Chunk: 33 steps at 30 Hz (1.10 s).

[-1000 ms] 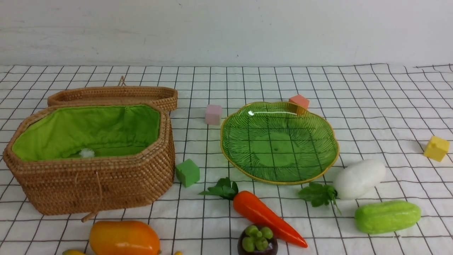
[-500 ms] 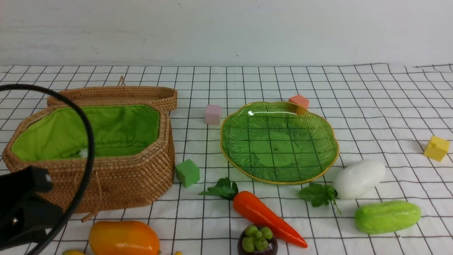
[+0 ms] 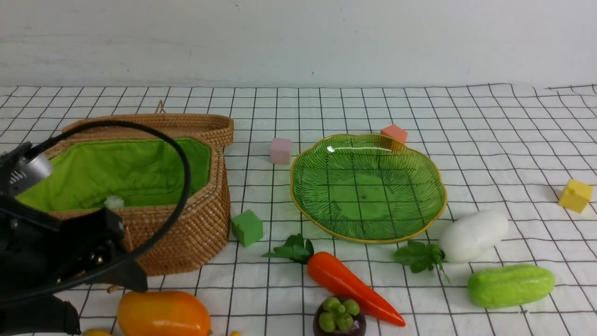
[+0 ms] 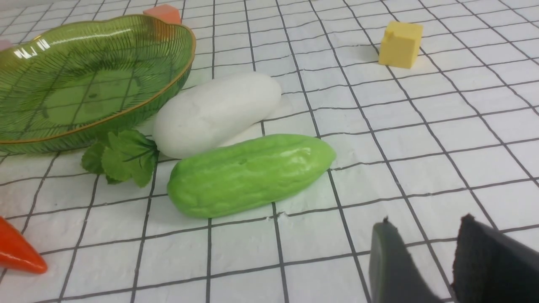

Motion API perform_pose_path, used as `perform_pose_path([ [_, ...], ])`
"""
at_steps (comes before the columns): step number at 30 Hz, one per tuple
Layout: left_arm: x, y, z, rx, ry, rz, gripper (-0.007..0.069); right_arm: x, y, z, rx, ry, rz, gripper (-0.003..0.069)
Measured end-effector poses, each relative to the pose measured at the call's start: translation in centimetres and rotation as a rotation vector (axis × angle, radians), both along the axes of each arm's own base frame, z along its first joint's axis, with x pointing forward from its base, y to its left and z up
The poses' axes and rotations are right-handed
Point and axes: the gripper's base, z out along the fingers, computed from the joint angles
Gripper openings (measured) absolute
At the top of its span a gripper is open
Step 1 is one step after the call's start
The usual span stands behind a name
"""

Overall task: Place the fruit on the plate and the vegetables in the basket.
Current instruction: Grab the mango with your left arm and place it on the right plate

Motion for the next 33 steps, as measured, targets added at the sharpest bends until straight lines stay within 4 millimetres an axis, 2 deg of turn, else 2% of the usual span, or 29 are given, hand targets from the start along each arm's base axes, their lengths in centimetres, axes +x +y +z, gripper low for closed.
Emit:
perform_pose_path([
  [9,2.2,-1.2,-2.9,0.063,0.109,-0.017,0.0639,0.0,0.0,0.0,0.000,0.000,0.000,0.0243],
  [14,3.8,-2.4,-4.6,0.128,0.113,0.163,0.0601,0.0,0.0,0.0,0.000,0.000,0.000,0.0243],
  [20,5.7,-2.8,-6.4,0.102,0.127,0.341,0.0588,0.0,0.0,0.0,0.000,0.000,0.000,0.0243],
  [33,7.4,-3.6,-9.5,0.061,0.244,0.474,0.0585,0.0,0.0,0.0,0.000,0.000,0.000,0.0243],
])
